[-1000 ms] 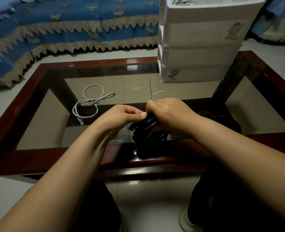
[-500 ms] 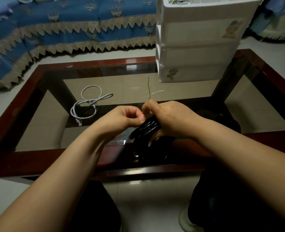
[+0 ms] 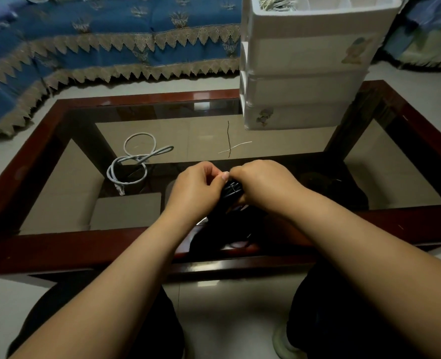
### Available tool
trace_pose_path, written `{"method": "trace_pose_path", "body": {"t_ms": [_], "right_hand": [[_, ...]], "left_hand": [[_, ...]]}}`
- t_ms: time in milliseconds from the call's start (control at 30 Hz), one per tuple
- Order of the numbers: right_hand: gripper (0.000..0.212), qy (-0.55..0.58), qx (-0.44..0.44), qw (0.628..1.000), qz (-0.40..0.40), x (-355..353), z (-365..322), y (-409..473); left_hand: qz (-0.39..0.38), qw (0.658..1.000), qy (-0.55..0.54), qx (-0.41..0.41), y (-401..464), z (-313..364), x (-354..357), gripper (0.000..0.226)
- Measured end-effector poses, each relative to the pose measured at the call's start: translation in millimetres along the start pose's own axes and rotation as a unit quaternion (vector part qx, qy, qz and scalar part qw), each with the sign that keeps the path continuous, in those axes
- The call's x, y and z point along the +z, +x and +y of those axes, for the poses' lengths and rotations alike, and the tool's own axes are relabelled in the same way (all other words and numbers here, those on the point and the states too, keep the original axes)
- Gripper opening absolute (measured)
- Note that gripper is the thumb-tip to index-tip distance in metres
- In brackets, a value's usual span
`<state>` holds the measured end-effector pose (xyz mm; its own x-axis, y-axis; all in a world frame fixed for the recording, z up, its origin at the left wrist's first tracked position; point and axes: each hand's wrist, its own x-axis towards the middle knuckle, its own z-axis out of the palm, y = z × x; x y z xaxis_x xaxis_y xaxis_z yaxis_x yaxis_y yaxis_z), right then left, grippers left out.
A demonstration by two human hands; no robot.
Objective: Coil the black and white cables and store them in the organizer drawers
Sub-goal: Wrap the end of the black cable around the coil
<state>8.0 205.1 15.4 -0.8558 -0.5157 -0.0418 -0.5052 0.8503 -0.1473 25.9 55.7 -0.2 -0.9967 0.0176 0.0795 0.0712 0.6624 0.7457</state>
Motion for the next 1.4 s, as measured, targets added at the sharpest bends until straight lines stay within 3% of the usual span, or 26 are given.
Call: {"method": "trace_pose_path", "body": {"t_ms": [100,300,400,533,633,767,867,1100,1233,1400], "right_hand": [[0.03,0.062,0.01,0.998,0.014,0,2,-3],[0.024,0.049,0.034,0.994,0.086,5,-4,-5],[0.02,0.06,0.05,0.992,0.104,3,-6,-8],[0.018,0.054,0.051,0.99,0.121,-2,-7,-10],[0.018,0.021,0.026,0.99,0.14,-5,-8,-11],[0.021,-0.016,-0.007,0.986,0.166,0,-14,-11],[0.024,-0.022,-0.017,0.982,0.188,4,-13,-12],[0.027,-0.042,-0.016,0.979,0.198,5,-14,-8],[0.019,-0.033,-0.038,0.974,0.222,5,-18,-9],[0.028,-0.014,-0.076,0.962,0.261,3,-11,-10]], "left_hand": [[0.046,0.998,0.009,0.03,-3,3,1,0.026],[0.069,0.997,0.009,0.04,-9,1,8,0.023],[0.081,0.995,-0.016,0.058,-13,0,10,0.032],[-0.002,0.996,-0.059,0.073,-20,1,1,0.051],[-0.058,0.996,0.022,0.059,-19,2,-5,0.07],[-0.133,0.983,0.091,0.084,-11,-7,-11,0.054],[-0.139,0.98,0.082,0.115,-11,-9,-13,0.038],[-0.084,0.993,-0.01,0.084,-17,-8,-9,0.039],[-0.114,0.991,-0.04,0.056,-17,-10,-13,0.05],[-0.13,0.965,-0.226,0.005,-24,-12,-8,0.05]]}}
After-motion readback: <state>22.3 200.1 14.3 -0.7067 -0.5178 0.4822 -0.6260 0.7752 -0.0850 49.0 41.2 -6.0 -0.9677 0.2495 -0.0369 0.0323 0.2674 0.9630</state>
